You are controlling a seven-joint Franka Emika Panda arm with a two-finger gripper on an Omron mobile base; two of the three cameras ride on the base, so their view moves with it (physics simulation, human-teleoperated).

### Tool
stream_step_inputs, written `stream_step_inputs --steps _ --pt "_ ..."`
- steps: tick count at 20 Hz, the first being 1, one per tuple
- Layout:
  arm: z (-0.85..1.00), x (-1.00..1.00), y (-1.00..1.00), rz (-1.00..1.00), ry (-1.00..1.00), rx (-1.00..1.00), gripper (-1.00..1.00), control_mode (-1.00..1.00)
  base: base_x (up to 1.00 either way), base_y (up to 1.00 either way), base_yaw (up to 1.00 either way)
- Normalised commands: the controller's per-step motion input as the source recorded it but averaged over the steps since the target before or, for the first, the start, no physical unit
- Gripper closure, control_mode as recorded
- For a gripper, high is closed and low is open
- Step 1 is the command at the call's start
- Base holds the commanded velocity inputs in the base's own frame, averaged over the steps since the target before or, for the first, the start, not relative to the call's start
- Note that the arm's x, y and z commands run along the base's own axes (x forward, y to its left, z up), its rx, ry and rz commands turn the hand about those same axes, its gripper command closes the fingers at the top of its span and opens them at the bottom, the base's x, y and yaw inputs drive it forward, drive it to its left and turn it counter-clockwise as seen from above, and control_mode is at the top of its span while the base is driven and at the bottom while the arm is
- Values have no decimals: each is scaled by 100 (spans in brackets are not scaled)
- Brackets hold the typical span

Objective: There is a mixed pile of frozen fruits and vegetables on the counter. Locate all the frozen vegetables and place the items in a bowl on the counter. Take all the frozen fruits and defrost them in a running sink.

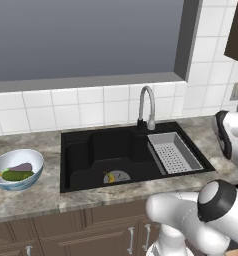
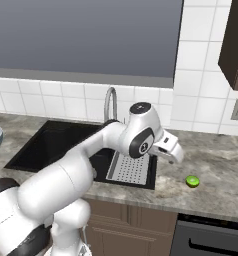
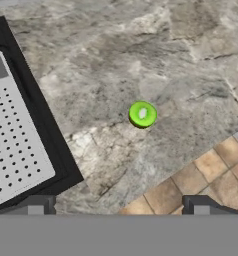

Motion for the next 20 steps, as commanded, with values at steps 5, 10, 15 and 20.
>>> stream_step_inputs --steps 5,10,15,20 --pt "-11 1 -19 -2 4 8 -100 -100 0 0 0" --pt "-13 5 -23 -2 2 7 -100 -100 0 0 0" --pt "-14 12 -22 -2 3 5 -100 -100 0 0 0" --pt "-15 12 -21 -2 2 2 -100 -100 0 0 0"
